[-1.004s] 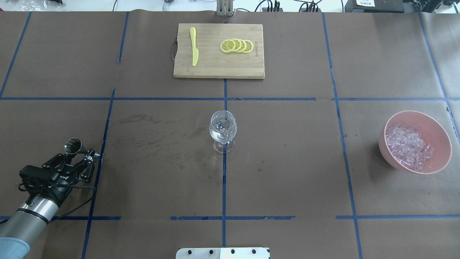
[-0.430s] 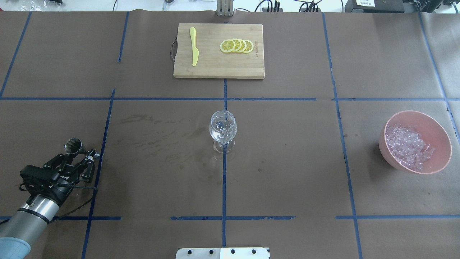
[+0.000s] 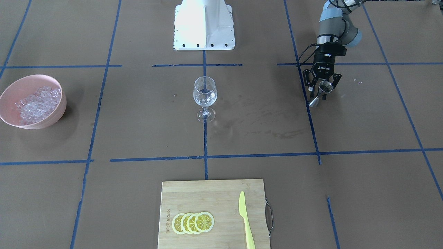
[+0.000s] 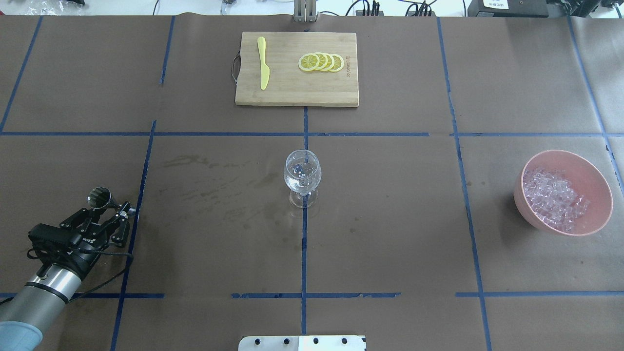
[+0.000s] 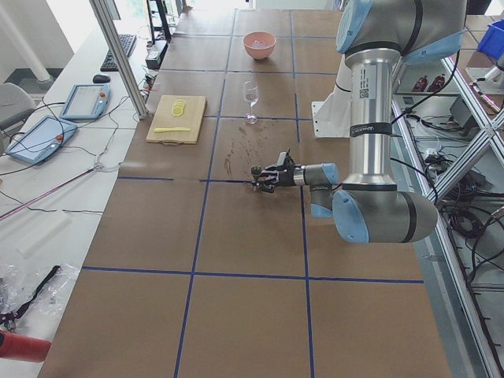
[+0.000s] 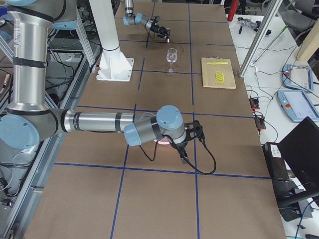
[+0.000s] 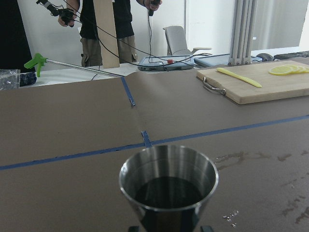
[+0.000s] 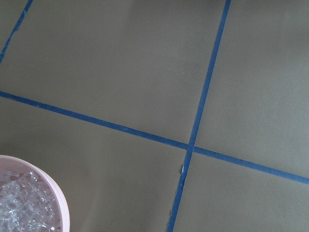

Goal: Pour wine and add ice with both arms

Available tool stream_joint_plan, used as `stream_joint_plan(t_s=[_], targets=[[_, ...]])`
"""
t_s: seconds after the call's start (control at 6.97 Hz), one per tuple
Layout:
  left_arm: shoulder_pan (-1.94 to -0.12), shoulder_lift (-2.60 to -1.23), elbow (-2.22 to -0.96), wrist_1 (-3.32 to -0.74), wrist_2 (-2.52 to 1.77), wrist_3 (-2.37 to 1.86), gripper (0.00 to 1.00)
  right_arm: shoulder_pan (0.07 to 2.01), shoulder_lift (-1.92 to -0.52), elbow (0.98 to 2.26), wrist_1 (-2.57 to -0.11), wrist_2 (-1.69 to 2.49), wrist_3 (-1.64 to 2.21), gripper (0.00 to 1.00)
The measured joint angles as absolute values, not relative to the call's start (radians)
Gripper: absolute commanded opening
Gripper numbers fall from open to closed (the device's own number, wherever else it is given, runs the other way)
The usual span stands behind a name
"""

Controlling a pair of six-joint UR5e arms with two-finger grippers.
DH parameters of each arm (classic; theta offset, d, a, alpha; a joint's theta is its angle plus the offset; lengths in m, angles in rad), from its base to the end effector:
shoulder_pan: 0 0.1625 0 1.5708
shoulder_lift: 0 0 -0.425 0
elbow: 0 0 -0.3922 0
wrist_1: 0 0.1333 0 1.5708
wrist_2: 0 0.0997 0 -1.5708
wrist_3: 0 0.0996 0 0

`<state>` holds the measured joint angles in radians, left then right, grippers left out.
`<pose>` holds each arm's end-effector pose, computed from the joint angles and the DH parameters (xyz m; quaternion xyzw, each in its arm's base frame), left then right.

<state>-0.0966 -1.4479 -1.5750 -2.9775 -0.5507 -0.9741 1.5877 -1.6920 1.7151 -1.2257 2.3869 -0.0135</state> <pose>0.3922 -0.2572 0.5495 0.5452 0.3602 -0.1113 0.7487 0.0685 -0.4572 0.6031 0.1739 -0.3875 -0.0711 0.9025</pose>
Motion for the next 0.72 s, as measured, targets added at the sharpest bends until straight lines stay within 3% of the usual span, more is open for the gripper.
stream_joint_plan(t_s=[0.72], targets=[[-0.098, -1.446, -1.59, -3.016, -0.552, -0.957, 0.0, 1.588, -1.692, 1.717, -1.226, 2.386, -0.012, 1.0]])
